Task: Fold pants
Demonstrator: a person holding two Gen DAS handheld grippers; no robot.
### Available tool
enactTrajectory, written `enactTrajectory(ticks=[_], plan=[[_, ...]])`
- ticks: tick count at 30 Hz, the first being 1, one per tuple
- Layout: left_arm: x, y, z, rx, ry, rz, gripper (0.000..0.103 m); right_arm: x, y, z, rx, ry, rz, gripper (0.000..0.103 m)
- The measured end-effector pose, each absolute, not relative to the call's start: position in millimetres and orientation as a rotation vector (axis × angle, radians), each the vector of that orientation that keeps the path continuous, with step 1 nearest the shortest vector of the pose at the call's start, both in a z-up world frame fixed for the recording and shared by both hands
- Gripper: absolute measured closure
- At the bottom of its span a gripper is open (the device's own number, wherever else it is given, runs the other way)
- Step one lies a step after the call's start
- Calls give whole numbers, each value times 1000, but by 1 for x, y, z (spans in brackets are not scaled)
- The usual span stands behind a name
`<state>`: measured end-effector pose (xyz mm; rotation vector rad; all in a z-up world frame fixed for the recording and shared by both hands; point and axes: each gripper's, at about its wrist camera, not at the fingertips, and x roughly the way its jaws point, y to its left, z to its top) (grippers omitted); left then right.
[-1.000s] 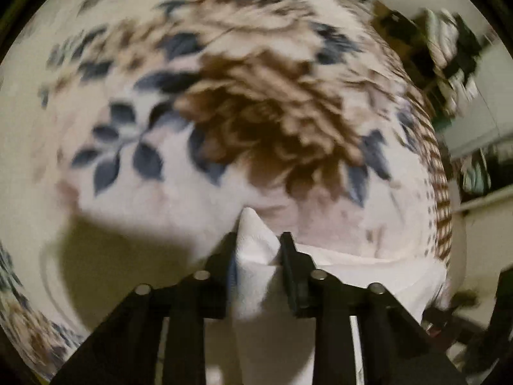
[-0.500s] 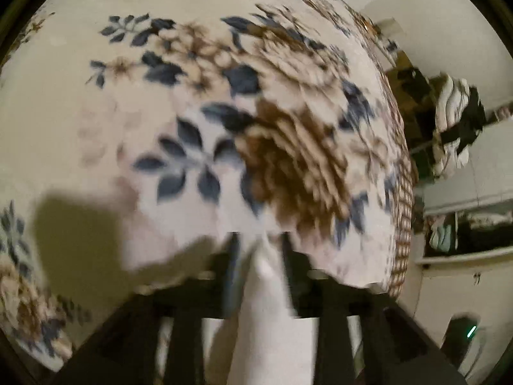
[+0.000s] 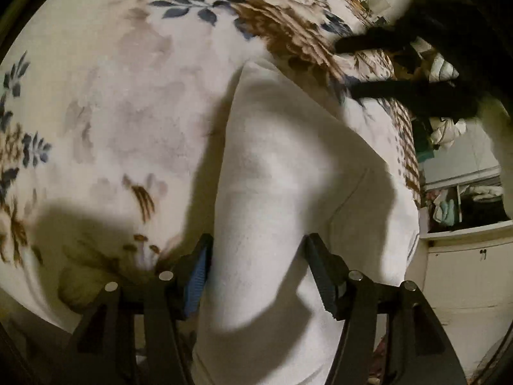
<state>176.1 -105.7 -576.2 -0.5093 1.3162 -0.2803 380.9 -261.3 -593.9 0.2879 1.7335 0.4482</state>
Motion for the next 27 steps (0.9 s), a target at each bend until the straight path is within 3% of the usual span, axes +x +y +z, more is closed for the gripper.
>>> enactTrajectory(ticks=[3, 4, 5, 11, 14, 18, 19, 20, 21, 23, 24, 25, 27], plan=[[180, -104, -577, -522, 1326, -288, 45, 395, -235, -619, 297, 1813, 473, 59], [180, -104, -577, -524, 1328, -294, 45, 398, -228, -629, 287, 1841, 457, 71], [181, -103, -578, -526, 1329, -300, 45, 399, -220, -639, 266, 1870, 434, 99], [180, -91, -582, -541, 1348, -344, 45, 403, -240, -645, 307, 1842, 206, 103], [179, -88, -583, -554, 1357, -350, 45, 412, -255, -632, 175, 1770, 137, 103], [179, -84, -583, -565, 1369, -356, 45, 423, -258, -627, 363, 1830, 290, 101], [180, -84, -583, -565, 1371, -357, 45, 424, -252, -627, 344, 1845, 322, 88], [180, -83, -583, -563, 1372, -359, 45, 423, -244, -629, 310, 1868, 349, 65], [179, -84, -583, -560, 1374, -360, 45, 420, -238, -635, 285, 1895, 355, 59], [179, -83, -583, -555, 1377, -363, 45, 413, -233, -650, 298, 1956, 338, 60], [180, -83, -582, -552, 1379, -365, 45, 409, -233, -657, 307, 1969, 320, 66], [180, -83, -582, -549, 1381, -369, 45, 406, -236, -658, 275, 1924, 270, 94], [180, -86, -581, -534, 1381, -377, 45, 404, -236, -656, 204, 1878, 227, 100]])
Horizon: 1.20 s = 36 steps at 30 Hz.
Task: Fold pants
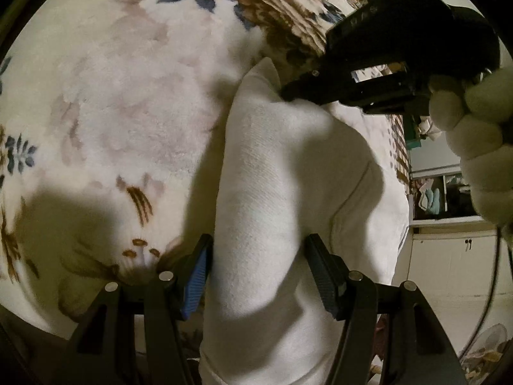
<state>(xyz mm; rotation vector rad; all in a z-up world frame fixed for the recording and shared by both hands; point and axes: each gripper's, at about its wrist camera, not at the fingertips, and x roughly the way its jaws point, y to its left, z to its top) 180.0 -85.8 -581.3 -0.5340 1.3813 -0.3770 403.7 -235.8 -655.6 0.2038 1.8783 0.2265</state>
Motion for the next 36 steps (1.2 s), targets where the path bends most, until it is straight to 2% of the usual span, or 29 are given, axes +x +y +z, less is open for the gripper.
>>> enactTrajectory(ticks=[3, 6, 9, 12, 15, 18, 19, 21, 22, 23, 25, 28, 31, 36], plan=[[180, -85, -580, -516, 1388, -387, 45, 407, -245, -642, 81, 1779, 165, 103], [179, -82, -578, -522, 1398, -384, 45, 412, -265, -630, 303, 1796, 223, 102], [177, -81, -577, -533, 1411, -373, 45, 413, -255, -609, 307, 1745, 360, 101], [175, -83, -575, -505, 1414, -371, 45, 407, -223, -631, 196, 1824, 448, 101], [173, -83, -575, -489, 1415, -380, 45, 416, -221, -649, 182, 1766, 361, 103], [171, -84, -571, -470, 1424, -389, 46, 432, -239, -628, 322, 1642, 308, 103], [171, -83, -569, -471, 1425, -392, 46, 433, -247, -615, 351, 1608, 312, 98], [168, -79, -561, -490, 1417, -395, 47, 425, -268, -588, 414, 1567, 329, 80], [168, -76, -558, -507, 1411, -395, 47, 414, -280, -575, 427, 1544, 329, 53], [167, -71, -555, -537, 1405, -400, 47, 400, -295, -561, 428, 1516, 317, 37], [168, -66, -552, -585, 1404, -409, 47, 369, -326, -540, 435, 1488, 283, 25], [168, -62, -557, -623, 1412, -413, 45, 298, -373, -525, 508, 1478, 176, 25], [170, -67, -568, -641, 1443, -413, 44, 218, -419, -535, 632, 1463, 58, 25], [171, -77, -584, -608, 1484, -401, 41, 121, -478, -602, 992, 1433, -80, 25]])
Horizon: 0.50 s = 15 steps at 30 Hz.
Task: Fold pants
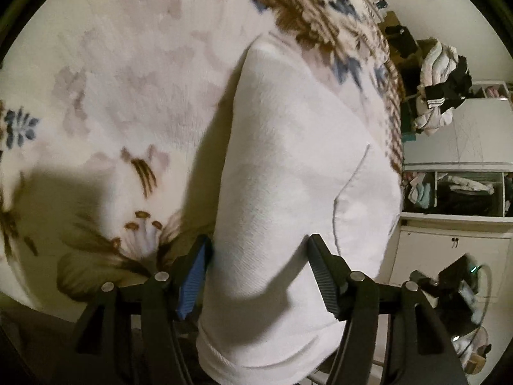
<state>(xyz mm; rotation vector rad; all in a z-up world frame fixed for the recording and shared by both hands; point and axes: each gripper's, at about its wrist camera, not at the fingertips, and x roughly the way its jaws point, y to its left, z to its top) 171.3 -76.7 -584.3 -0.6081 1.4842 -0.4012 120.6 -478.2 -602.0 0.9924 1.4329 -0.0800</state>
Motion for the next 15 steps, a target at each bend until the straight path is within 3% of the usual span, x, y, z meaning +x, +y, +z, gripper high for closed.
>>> enactTrajectory(ticks=[4, 6, 7, 8, 10, 15], plan=[[170, -75, -584, -584, 1482, -403, 38, 76, -511, -646, 1254, 1308, -249, 25], [170, -75, -584, -564, 1481, -399, 36, 68, -518, -666, 1340, 1261, -279, 34], [170, -75, -584, -559, 1481, -398, 35, 65, -518, -675, 1364, 1257, -297, 69], [171, -75, -584, -552, 1485, -401, 35, 63, -517, -679, 1360, 1261, -324, 82], [173, -78, -583, -522, 1489, -407, 35, 55, -515, -671, 1325, 1243, -364, 88], [178, -90, -581, -453, 1497, -430, 34, 47, -508, -637, 1140, 1298, -381, 90]])
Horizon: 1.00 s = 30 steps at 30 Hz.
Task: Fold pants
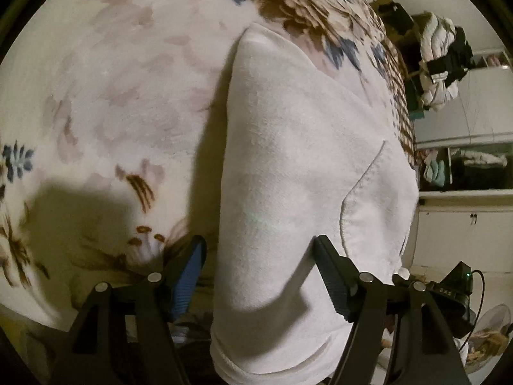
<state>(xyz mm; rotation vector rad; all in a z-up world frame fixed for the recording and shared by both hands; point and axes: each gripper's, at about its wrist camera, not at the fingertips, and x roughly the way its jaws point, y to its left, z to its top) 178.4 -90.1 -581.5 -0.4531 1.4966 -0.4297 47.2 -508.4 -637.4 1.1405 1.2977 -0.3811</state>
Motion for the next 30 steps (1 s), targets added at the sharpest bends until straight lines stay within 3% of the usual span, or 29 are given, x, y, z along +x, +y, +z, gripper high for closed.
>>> enactTrajectory(ticks=[3, 4, 5, 8, 12, 14, 19, 30], plan=[[181, -88, -585, -469, 1502, -431, 34, 48, -510, -650, 1177, 1288, -334, 85], [182, -86, -586, -478, 1503, -435, 33, 48, -511, -655, 1208, 1273, -299, 79], [181, -84, -588, -497, 1505, -446, 33, 48, -511, -660, 1242, 1259, -256, 62], [178, -79, -595, -560, 1513, -472, 32, 41, -503, -675, 1350, 1196, -106, 40], [173, -74, -606, -633, 1490, -517, 24, 45, -480, -697, 1355, 1208, 33, 28], [172, -75, -606, -629, 1473, -533, 21, 47, -475, -700, 1302, 1169, 45, 17], [175, -88, -604, -582, 1438, -554, 12, 53, -465, -702, 1282, 1116, 101, 12], [183, -85, -606, -664, 1389, -566, 11, 95, -441, -695, 1217, 1119, 167, 12]])
